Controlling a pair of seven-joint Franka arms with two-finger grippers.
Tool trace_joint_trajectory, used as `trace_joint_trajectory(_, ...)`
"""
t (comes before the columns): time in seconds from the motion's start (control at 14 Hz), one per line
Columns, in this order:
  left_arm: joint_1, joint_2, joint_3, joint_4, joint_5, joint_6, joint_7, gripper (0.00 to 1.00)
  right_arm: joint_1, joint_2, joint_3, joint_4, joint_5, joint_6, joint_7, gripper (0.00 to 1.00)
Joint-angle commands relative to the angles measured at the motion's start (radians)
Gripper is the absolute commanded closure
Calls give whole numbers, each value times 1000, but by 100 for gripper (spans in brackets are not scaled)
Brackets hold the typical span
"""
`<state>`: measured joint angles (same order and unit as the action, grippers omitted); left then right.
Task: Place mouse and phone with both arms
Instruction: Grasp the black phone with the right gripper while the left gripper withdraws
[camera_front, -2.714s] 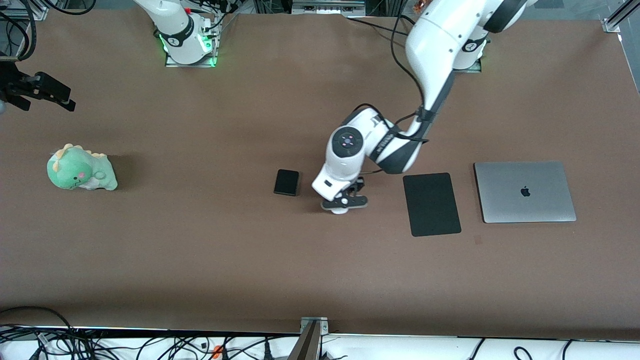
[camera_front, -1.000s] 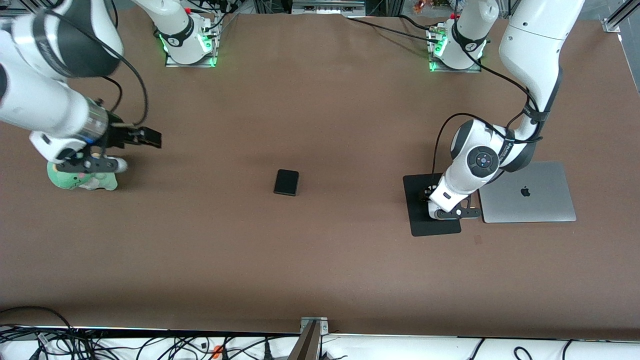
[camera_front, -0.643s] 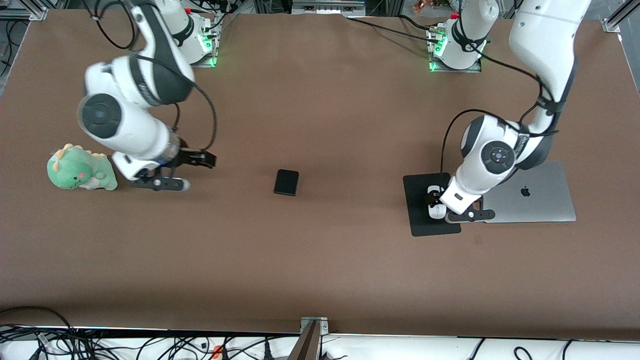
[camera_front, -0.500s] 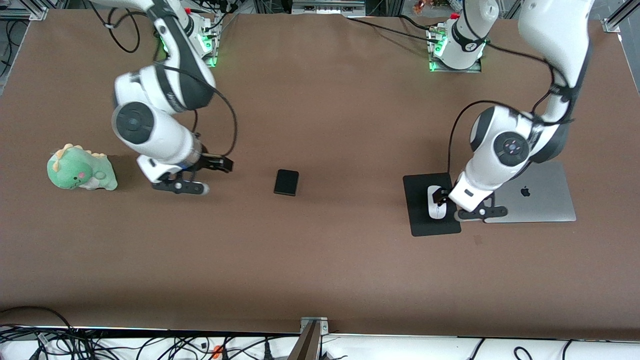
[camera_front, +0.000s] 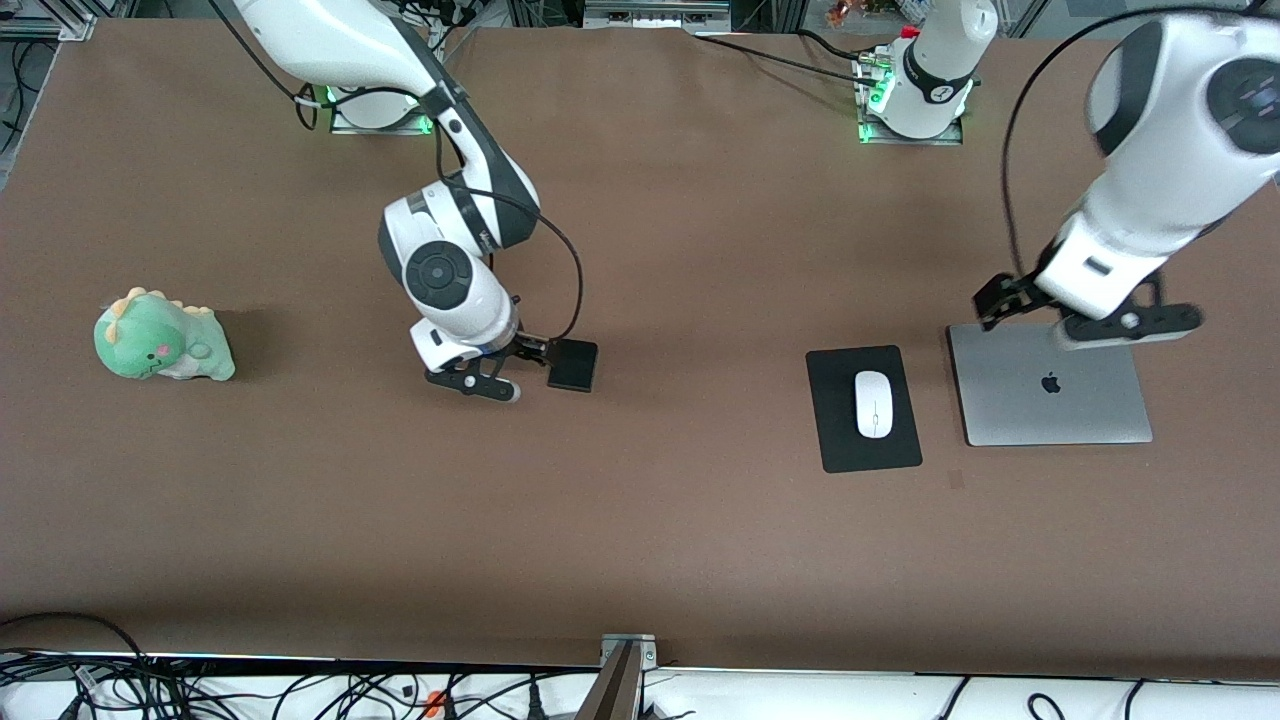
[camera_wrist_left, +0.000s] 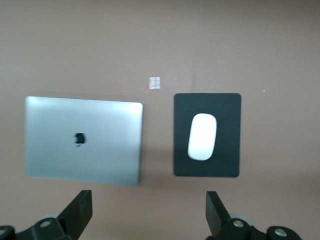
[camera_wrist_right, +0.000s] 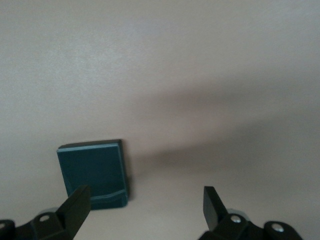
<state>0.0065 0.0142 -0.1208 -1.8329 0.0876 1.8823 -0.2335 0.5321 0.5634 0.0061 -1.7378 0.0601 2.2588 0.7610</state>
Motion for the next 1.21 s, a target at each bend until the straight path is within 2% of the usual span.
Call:
trace_joint_trajectory(0.0, 41, -13, -8, 61, -23, -95, 75, 0, 48, 76, -8, 76, -8, 31, 110, 0)
trace_joint_trajectory(0.14, 47, -2, -2, 130, -22, -135, 79, 0, 71, 125, -8, 132, -8, 47, 138, 0)
trace_joint_trajectory(0.29, 53, 3, 0, 158, -22, -135, 82, 0, 94, 148, -9, 133, -26, 121, 142, 0)
trace_joint_trajectory(0.5, 61, 1, -11, 176, -23, -147, 80, 0, 106, 173, -9, 133, -97, 171, 135, 0)
trace_joint_trajectory(0.71, 61, 3, -8, 181, -84, -193, 78, 0, 105, 197, -11, 127, -183, 197, 117, 0)
trace_joint_trajectory(1.14, 58, 1, -16, 199, -92, -247, 79, 0, 109, 225, -11, 118, -189, 205, 104, 0)
